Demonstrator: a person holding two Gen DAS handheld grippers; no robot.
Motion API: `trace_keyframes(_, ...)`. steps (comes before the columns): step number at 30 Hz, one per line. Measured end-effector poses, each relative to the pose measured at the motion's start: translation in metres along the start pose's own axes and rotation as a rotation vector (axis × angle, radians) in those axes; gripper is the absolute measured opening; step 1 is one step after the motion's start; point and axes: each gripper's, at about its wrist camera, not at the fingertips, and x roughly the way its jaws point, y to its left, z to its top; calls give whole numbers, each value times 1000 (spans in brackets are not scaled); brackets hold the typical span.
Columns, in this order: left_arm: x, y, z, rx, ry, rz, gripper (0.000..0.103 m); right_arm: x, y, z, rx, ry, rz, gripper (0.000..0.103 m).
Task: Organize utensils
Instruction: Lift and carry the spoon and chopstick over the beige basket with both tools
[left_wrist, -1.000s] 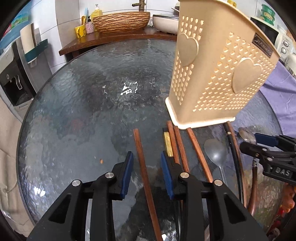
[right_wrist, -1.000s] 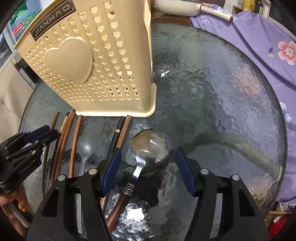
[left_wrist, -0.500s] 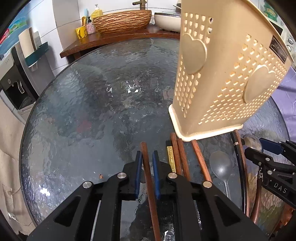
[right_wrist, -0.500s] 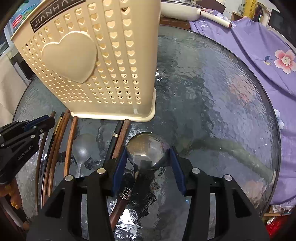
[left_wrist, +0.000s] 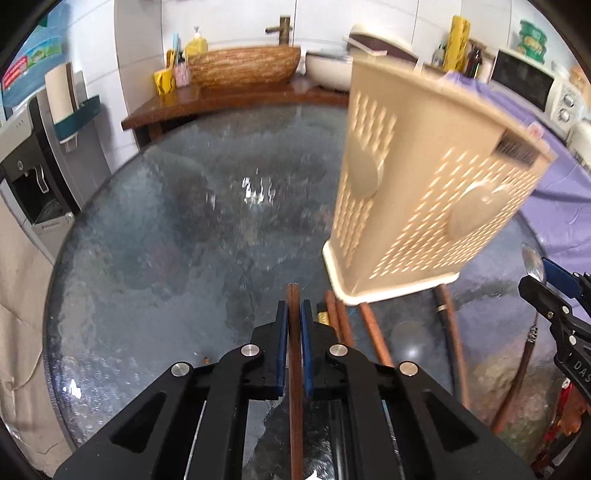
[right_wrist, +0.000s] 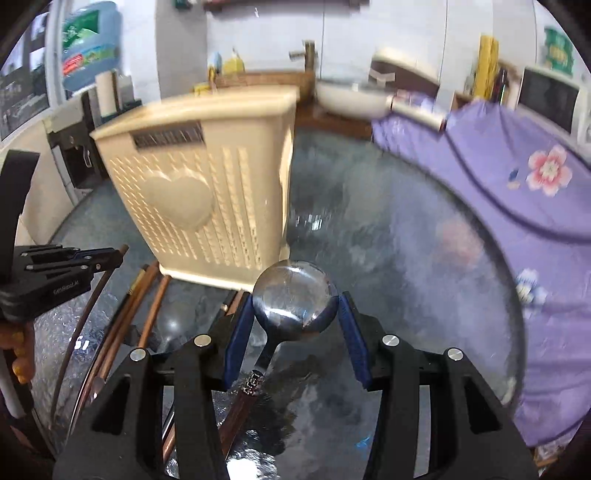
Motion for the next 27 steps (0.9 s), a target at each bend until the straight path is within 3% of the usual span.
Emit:
trace_keyframes(10,-88,1,0,-20,-195,-71,7,-76,12,-1,-108,-207,-25,47)
trace_keyframes(19,-147,-1,-9,-19,-321,-95,7,-100,14,-1,-129,-251,-22,47)
trace_keyframes(27,-172,1,-2,-17,-383,-77,7,-109,14,6,-147,-253,-12,47)
